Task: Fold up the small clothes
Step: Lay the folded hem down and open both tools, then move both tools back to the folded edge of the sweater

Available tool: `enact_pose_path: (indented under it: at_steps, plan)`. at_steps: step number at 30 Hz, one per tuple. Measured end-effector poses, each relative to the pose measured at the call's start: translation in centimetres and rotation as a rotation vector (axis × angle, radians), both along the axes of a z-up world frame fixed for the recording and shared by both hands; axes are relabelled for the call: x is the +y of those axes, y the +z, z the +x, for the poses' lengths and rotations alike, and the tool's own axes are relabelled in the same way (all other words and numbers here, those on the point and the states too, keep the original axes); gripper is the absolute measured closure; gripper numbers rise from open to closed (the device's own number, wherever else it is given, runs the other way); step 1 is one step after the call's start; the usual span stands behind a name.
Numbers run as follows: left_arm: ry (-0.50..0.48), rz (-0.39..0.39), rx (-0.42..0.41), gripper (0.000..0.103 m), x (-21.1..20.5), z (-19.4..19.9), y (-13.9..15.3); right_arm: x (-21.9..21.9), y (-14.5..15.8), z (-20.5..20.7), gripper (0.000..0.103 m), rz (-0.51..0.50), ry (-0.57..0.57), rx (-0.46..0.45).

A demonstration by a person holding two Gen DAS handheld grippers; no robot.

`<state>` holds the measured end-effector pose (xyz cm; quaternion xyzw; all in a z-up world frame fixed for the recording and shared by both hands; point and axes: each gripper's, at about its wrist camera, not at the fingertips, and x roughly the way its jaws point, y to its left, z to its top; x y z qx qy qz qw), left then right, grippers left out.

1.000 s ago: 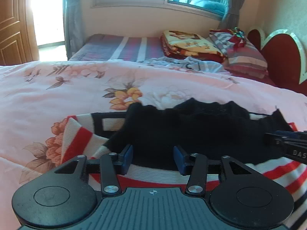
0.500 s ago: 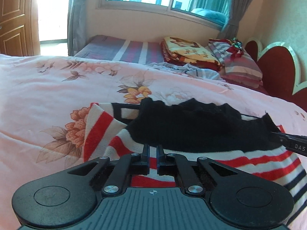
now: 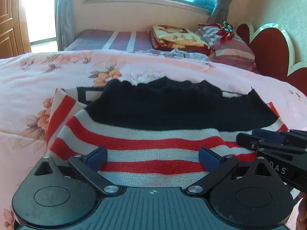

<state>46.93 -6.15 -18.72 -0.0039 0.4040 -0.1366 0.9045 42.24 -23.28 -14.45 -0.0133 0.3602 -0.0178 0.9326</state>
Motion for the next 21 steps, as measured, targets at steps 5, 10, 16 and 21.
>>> enact_pose_path:
  at_steps: [5,10,16,21]
  plan:
    - [-0.018,0.048,-0.042,0.003,0.2,-0.8,-1.0,-1.8,-1.5,-0.7,0.070,-0.036,-0.039,0.022]
    - [-0.022,0.050,-0.045,0.003,0.6,-0.8,-0.9,-4.6,-1.7,-2.4,0.070,-0.032,-0.087,0.007]
    - [-0.013,0.066,-0.042,0.003,0.5,-1.0,-0.6,-5.4,-1.9,-3.7,0.070,-0.034,-0.110,-0.009]
    - [-0.005,0.038,-0.059,0.003,0.8,-2.6,1.0,-4.4,-0.5,-4.3,0.067,0.014,-0.122,-0.024]
